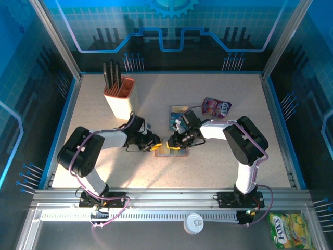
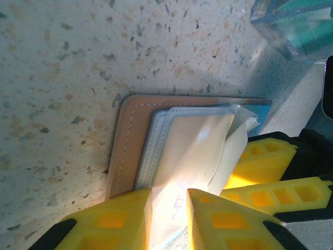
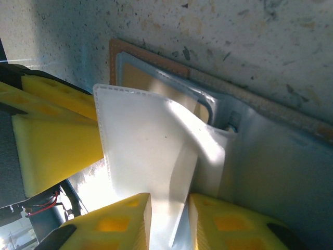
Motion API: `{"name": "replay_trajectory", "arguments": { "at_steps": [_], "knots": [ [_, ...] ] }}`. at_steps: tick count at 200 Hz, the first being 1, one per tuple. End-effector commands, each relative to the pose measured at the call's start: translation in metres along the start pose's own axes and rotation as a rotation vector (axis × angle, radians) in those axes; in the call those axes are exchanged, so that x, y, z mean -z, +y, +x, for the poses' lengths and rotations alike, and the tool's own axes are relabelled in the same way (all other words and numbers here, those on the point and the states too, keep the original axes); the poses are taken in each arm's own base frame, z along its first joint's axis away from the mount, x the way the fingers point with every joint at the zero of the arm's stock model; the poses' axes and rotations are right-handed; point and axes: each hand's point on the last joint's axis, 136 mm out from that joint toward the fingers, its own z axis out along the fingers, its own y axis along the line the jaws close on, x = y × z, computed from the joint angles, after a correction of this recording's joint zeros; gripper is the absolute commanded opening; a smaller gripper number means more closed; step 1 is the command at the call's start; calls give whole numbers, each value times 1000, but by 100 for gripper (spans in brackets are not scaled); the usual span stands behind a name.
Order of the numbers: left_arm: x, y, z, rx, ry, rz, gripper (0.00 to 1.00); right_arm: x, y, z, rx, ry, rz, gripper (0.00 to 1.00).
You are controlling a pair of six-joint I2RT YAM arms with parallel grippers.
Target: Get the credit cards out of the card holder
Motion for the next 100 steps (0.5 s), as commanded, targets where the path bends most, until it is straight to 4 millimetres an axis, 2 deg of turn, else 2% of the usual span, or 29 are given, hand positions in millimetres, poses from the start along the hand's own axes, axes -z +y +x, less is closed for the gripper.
{"name": "replay_trajectory", "arguments": {
  "at_steps": [1,21,59,100],
  "knots": [
    [0,-12,9,-21,28,22,24,-5,-18,9,-34,16,47,27],
    [7,-17,9,-35,15,13,28,-5,-18,9,-34,15,47,27],
    [15,-25,7,-47,1,10,28,-5,-18,9,-31,15,47,27],
    [8,-25,6,-43,18,7,28,-5,-19,10,-36,18,49,27]
  ]
}}
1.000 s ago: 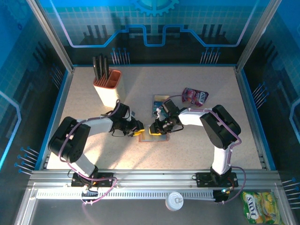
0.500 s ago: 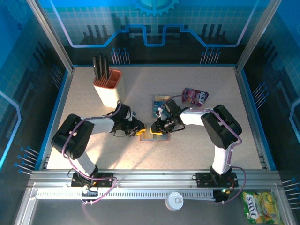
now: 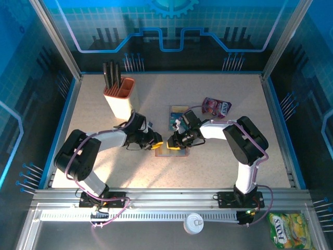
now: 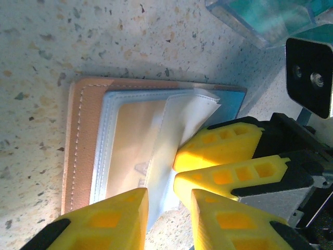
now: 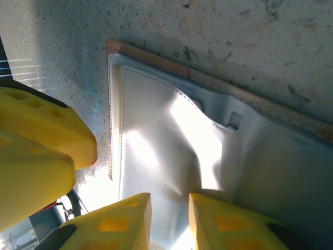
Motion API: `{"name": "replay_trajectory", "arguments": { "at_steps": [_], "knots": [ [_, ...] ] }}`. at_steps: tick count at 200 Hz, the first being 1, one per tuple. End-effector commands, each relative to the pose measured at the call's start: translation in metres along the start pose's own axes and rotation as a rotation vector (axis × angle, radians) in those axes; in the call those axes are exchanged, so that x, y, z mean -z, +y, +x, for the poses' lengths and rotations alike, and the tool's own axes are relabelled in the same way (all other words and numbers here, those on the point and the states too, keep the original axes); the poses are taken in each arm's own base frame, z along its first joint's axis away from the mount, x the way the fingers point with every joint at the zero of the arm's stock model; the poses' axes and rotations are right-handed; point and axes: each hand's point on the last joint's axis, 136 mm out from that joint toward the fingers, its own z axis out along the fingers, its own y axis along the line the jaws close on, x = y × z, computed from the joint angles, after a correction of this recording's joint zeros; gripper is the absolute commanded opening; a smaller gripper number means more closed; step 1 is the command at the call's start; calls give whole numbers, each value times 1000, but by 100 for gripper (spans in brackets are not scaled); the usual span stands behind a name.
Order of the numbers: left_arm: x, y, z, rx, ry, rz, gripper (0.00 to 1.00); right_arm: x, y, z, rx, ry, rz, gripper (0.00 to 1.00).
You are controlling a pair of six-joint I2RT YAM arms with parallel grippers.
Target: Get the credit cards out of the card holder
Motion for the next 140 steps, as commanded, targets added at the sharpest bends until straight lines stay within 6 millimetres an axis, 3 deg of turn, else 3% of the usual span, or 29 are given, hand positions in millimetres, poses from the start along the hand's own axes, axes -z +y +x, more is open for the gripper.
{"name": "replay_trajectory", "arguments": {
  "at_steps": [1,104,140],
  "knots": [
    [-1,-5,1,-14,16,-2,28,-5,-19,9,-36,17,49,27],
    [-15,5,5,-2,42,-22,28,-4,-20,10,-38,17,48,27],
    [-19,0,5,9,51,14,23,-4,-19,10,-37,15,45,27]
  ]
}}
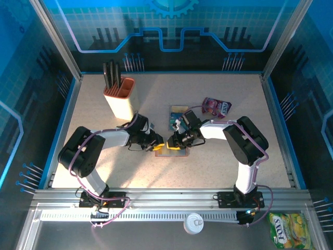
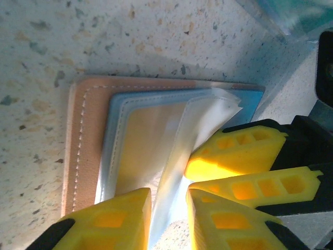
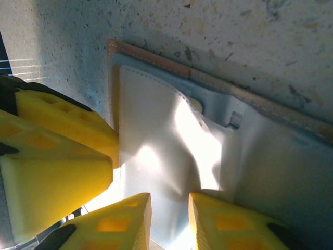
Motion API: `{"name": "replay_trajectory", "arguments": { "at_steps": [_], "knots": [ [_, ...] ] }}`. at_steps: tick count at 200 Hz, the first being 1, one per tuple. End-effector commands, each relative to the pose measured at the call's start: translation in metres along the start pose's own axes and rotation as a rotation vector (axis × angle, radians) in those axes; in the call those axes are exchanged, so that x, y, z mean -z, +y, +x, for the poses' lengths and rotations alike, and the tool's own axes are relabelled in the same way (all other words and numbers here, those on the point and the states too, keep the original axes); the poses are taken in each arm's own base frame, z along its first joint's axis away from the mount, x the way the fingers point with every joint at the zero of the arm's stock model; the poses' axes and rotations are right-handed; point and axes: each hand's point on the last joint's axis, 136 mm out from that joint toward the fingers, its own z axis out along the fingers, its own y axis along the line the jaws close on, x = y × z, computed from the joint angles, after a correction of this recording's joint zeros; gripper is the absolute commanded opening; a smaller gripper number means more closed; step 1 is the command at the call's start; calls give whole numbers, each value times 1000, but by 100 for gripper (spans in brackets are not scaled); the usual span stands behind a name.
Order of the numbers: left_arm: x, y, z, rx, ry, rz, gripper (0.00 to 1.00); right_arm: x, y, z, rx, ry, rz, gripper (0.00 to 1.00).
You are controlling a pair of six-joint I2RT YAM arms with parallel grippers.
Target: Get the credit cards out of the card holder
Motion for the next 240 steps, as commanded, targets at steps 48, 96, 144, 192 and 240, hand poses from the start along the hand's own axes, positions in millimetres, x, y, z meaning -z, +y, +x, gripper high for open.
{"name": "replay_trajectory", "arguments": {
  "at_steps": [48,96,144,192,240],
  "knots": [
    [-6,-6,1,2,21,32,16,1,-7,6,-23,-3,21,27],
    [-6,-4,1,5,21,23,13,17,23,-5,23,-62,-43,27],
    [-7,-4,2,7,27,24,13,32,42,-10,38,-109,-79,27],
    [0,-20,1,-13,24,51,18,51,41,-12,50,-145,-25,27],
    [-6,-39,6,-54,49,62,21,78,38,-15,58,-204,14,27]
  ]
}}
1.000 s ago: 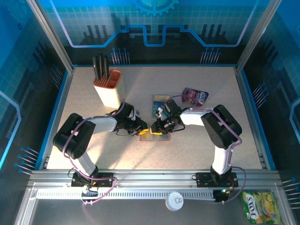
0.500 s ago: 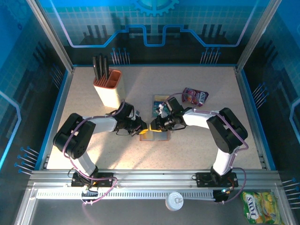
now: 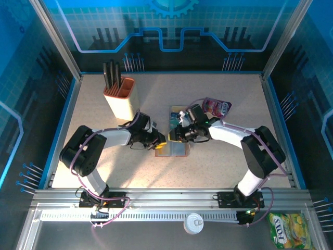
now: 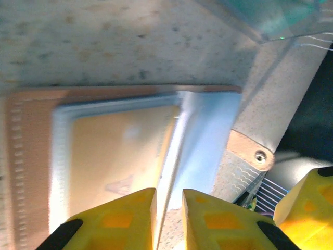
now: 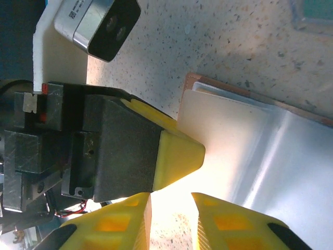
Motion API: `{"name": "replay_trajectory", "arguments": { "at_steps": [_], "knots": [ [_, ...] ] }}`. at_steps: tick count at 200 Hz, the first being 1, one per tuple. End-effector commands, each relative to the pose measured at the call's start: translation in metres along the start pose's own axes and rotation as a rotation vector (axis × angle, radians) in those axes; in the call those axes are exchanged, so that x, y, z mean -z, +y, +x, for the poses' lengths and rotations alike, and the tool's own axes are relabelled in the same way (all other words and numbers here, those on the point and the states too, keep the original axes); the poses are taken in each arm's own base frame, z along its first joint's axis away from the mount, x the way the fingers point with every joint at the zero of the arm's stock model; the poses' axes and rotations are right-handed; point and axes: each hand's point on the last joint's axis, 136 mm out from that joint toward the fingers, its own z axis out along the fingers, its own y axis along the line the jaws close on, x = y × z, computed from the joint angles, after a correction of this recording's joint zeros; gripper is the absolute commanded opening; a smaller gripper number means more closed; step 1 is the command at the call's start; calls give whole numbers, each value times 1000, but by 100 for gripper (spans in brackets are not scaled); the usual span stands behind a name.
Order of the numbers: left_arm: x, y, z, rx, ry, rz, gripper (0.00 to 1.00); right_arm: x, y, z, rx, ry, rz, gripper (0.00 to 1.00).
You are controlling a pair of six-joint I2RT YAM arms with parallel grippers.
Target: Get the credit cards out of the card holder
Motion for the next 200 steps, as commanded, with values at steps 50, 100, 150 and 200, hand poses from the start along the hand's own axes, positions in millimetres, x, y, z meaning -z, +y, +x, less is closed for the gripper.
{"name": "replay_trajectory", "arguments": {
  "at_steps": [50,100,150,200],
  "knots": [
    [-22,-30,13,-57,80,14,21,41,-6,-7,11,-80,53,28],
    [-39,-44,17,-81,114,17,28,53,-10,-5,15,-92,88,29],
    [-46,-67,13,-109,127,46,37,64,-13,-3,17,-109,115,32],
    [-41,-69,7,-122,111,30,37,67,-12,0,8,-105,120,33]
  ]
}}
